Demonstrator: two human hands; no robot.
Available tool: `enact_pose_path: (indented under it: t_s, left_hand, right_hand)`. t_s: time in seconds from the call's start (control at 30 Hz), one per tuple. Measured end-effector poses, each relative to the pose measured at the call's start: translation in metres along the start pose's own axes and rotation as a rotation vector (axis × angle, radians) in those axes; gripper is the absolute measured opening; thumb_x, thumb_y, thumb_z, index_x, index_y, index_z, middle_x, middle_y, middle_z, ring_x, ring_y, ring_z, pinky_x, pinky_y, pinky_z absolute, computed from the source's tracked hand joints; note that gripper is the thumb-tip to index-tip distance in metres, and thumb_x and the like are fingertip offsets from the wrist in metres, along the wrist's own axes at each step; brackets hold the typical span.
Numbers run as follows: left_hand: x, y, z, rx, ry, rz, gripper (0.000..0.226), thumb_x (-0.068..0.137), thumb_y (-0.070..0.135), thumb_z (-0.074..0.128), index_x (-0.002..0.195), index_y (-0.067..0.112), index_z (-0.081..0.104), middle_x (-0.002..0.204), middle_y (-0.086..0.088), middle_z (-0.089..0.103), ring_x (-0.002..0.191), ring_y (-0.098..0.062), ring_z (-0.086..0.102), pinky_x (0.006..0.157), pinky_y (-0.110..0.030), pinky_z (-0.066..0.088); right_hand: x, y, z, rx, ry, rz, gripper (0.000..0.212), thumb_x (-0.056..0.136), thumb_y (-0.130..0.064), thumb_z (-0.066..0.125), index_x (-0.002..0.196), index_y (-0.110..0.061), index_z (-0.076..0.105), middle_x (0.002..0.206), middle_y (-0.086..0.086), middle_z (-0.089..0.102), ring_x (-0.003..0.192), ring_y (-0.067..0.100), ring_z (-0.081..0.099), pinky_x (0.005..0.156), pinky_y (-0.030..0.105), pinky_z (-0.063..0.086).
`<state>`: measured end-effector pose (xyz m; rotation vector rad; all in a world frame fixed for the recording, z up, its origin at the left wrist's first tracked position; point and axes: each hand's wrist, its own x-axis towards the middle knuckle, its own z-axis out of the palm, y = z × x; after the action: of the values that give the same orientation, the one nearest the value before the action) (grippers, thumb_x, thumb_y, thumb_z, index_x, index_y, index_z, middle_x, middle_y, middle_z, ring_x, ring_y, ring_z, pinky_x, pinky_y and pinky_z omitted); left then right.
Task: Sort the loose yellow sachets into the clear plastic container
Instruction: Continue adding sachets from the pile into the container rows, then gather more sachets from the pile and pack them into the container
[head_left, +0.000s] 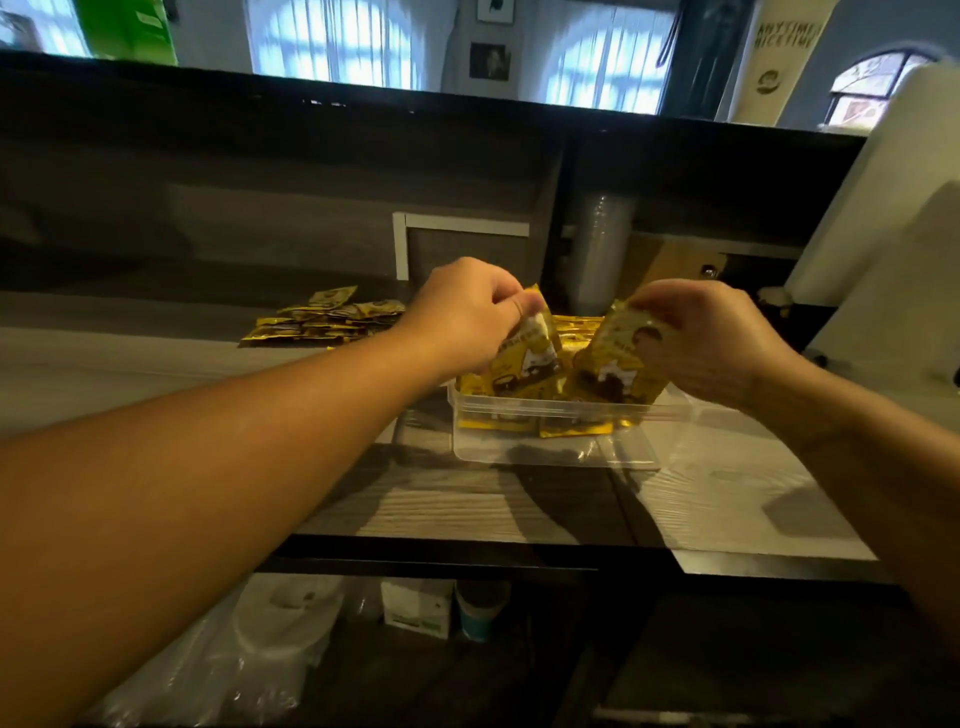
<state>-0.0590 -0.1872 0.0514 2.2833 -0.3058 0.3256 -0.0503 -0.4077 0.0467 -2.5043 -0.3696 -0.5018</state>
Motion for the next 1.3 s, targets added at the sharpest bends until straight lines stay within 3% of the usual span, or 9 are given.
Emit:
enact_pose_path:
  t_s: [0.2, 0.43, 0.6, 0.77, 0.9, 1.0, 1.07, 1.17, 1.3]
  left_hand:
    - [0.008, -0.005, 0.019, 0.278, -0.177, 0.215, 0.019, 0.095, 0.026, 0.064, 0.114, 0.026, 0.070, 0.099, 0.014, 0.059, 0.091, -0.005, 0.057, 0.068, -0.016, 0.042]
    - [0.016, -0.017, 0.025, 0.495, -0.109, 0.344, 0.022, 0.092, 0.034, 0.066, 0.113, 0.031, 0.065, 0.106, 0.009, 0.062, 0.096, -0.011, 0.056, 0.078, -0.031, 0.051]
    - [0.034, -0.015, 0.024, 0.664, -0.110, 0.431, 0.029, 0.089, 0.044, 0.065, 0.115, 0.031, 0.062, 0.115, 0.005, 0.052, 0.109, -0.017, 0.045, 0.086, -0.038, 0.047]
    - [0.047, -0.020, 0.031, 0.633, -0.189, 0.446, 0.059, 0.082, 0.043, 0.071, 0.132, 0.031, 0.041, 0.133, 0.002, 0.044, 0.123, -0.020, 0.043, 0.100, -0.046, 0.045]
    - [0.048, -0.023, 0.034, 0.614, -0.281, 0.400, 0.080, 0.084, 0.050, 0.066, 0.147, 0.036, 0.020, 0.147, 0.001, 0.040, 0.134, -0.023, 0.040, 0.109, -0.051, 0.037]
    - [0.051, -0.025, 0.031, 0.708, -0.367, 0.337, 0.101, 0.079, 0.065, 0.066, 0.151, 0.041, 0.000, 0.161, -0.005, 0.022, 0.148, -0.032, 0.022, 0.115, -0.062, 0.023]
    - [0.055, -0.028, 0.030, 0.756, -0.392, 0.323, 0.111, 0.075, 0.068, 0.068, 0.151, 0.044, -0.010, 0.161, -0.008, 0.022, 0.146, -0.035, 0.025, 0.114, -0.063, 0.024]
    - [0.057, -0.031, 0.034, 0.767, -0.338, 0.347, 0.114, 0.074, 0.065, 0.072, 0.153, 0.042, -0.007, 0.148, -0.007, 0.039, 0.134, -0.032, 0.040, 0.107, -0.056, 0.035]
    - [0.057, -0.032, 0.037, 0.749, -0.315, 0.347, 0.113, 0.074, 0.062, 0.074, 0.154, 0.041, -0.003, 0.147, -0.006, 0.040, 0.134, -0.032, 0.040, 0.105, -0.055, 0.034]
  right_hand:
    - [0.016, 0.010, 0.011, -0.424, -0.169, -0.212, 0.019, 0.086, -0.016, 0.069, 0.102, -0.025, 0.064, 0.094, -0.008, 0.051, 0.082, 0.012, 0.058, 0.060, 0.019, 0.046]
    - [0.031, 0.007, 0.019, -0.547, -0.259, -0.107, 0.044, 0.082, -0.029, 0.072, 0.110, -0.029, 0.038, 0.101, -0.002, 0.049, 0.080, 0.010, 0.044, 0.065, 0.026, 0.043]
    - [0.041, 0.010, 0.028, -0.694, -0.391, -0.063, 0.102, 0.071, -0.048, 0.080, 0.146, -0.040, 0.012, 0.142, 0.007, 0.028, 0.130, 0.029, 0.031, 0.100, 0.042, 0.040]
    - [0.052, 0.010, 0.033, -0.679, -0.540, -0.045, 0.118, 0.073, -0.045, 0.080, 0.153, -0.033, -0.006, 0.161, 0.005, -0.005, 0.149, 0.033, 0.002, 0.117, 0.049, 0.024]
    - [0.052, 0.008, 0.037, -0.623, -0.535, -0.052, 0.118, 0.069, -0.051, 0.079, 0.152, -0.031, -0.002, 0.150, 0.004, 0.023, 0.138, 0.029, 0.029, 0.108, 0.038, 0.036]
    - [0.050, 0.009, 0.036, -0.610, -0.501, -0.054, 0.115, 0.070, -0.052, 0.079, 0.152, -0.028, 0.003, 0.145, 0.003, 0.028, 0.134, 0.026, 0.035, 0.104, 0.033, 0.039]
    - [0.048, 0.008, 0.034, -0.585, -0.488, -0.047, 0.113, 0.070, -0.051, 0.080, 0.152, -0.027, 0.007, 0.146, 0.002, 0.029, 0.134, 0.024, 0.036, 0.104, 0.032, 0.039]
    - [0.046, 0.005, 0.035, -0.581, -0.478, -0.041, 0.110, 0.073, -0.049, 0.079, 0.153, -0.025, 0.007, 0.147, 0.003, 0.029, 0.134, 0.024, 0.035, 0.105, 0.032, 0.038]
    - [0.045, 0.000, 0.035, -0.600, -0.499, -0.016, 0.108, 0.075, -0.046, 0.079, 0.153, -0.024, 0.007, 0.149, 0.005, 0.026, 0.137, 0.026, 0.031, 0.108, 0.034, 0.036]
